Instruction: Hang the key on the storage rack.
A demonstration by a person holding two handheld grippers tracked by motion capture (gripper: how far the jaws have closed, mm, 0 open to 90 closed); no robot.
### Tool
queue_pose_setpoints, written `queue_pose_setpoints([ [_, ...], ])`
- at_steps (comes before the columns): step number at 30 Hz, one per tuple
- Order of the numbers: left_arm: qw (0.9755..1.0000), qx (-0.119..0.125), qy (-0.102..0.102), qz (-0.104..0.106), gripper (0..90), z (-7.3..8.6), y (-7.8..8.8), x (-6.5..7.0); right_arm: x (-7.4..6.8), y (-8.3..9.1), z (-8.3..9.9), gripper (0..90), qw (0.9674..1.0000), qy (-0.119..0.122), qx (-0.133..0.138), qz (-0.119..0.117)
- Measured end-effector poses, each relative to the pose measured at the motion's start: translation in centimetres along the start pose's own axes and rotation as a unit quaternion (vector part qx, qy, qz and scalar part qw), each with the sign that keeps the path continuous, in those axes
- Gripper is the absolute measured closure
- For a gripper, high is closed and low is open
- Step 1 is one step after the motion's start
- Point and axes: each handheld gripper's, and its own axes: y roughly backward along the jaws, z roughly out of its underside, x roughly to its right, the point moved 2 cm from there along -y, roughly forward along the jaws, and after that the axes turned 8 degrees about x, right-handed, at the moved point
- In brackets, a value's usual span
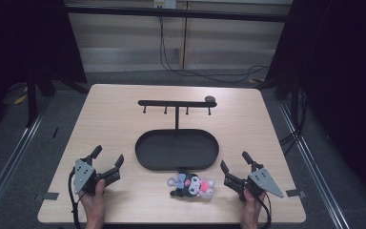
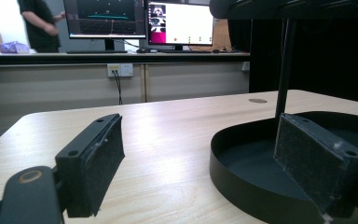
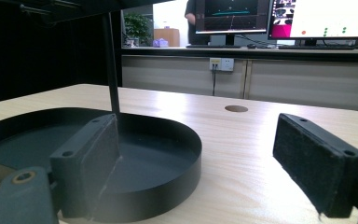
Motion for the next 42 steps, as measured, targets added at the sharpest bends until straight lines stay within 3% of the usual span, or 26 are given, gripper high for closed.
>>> queue_pose_setpoints([
  [13,1.0000,0.001,0.000,0.007,15.4,0.0,0.0,0.0,0.0,-0.2,0.0,15.6,0.9998,0.000,-0.008,0.020],
  [14,1.0000,0.001,0.001,0.006,15.4,0.0,0.0,0.0,0.0,-0.3,-0.1,15.5,0.9994,-0.002,-0.028,0.020],
  [19,1.0000,0.000,0.001,0.010,15.4,0.0,0.0,0.0,-1.1,-0.9,-0.4,14.4,0.9966,0.030,-0.077,-0.002],
  [22,0.9999,0.000,0.001,0.011,15.4,0.0,0.0,0.0,-1.5,-1.2,-1.1,14.8,0.9968,0.014,-0.078,-0.009],
  [26,0.9999,0.000,0.002,0.013,15.4,0.0,0.0,0.0,-2.4,-2.3,-3.0,22.5,0.9949,0.011,-0.088,-0.049],
  [28,0.9999,-0.001,0.000,0.012,15.4,0.0,0.0,0.0,-2.7,-2.6,-3.5,23.7,0.9919,0.011,-0.104,-0.073],
  [29,0.9999,-0.001,0.000,0.012,15.4,0.0,0.0,0.0,-2.7,-2.6,-3.5,23.7,0.9919,0.011,-0.104,-0.073],
  [30,0.9999,0.000,0.002,0.013,15.4,0.0,0.0,0.0,-2.9,-2.9,-3.8,28.5,0.9883,0.016,-0.117,-0.097],
  [32,0.9999,0.000,0.002,0.013,15.4,0.0,0.0,0.0,-3.2,-3.1,-3.8,29.3,0.9847,0.014,-0.133,-0.112],
  [33,0.9999,0.000,0.002,0.013,15.4,0.0,0.0,0.0,-3.2,-3.1,-3.8,29.3,0.9847,0.014,-0.133,-0.112],
  [34,0.9999,0.000,0.002,0.013,15.4,0.0,0.0,0.0,-3.5,-3.3,-3.7,31.2,0.9797,0.010,-0.152,-0.131],
  [40,0.9999,-0.001,0.002,0.013,15.4,0.0,0.0,0.0,-4.2,-4.4,-4.4,32.7,0.9627,0.037,-0.207,-0.171],
  [41,0.9999,-0.001,0.002,0.013,15.4,0.0,0.0,0.0,-4.2,-4.4,-4.4,32.7,0.9627,0.037,-0.207,-0.171],
  [42,0.9999,0.000,0.002,0.013,15.4,0.0,0.0,0.0,-4.3,-4.6,-4.5,31.8,0.9607,0.031,-0.212,-0.177],
])
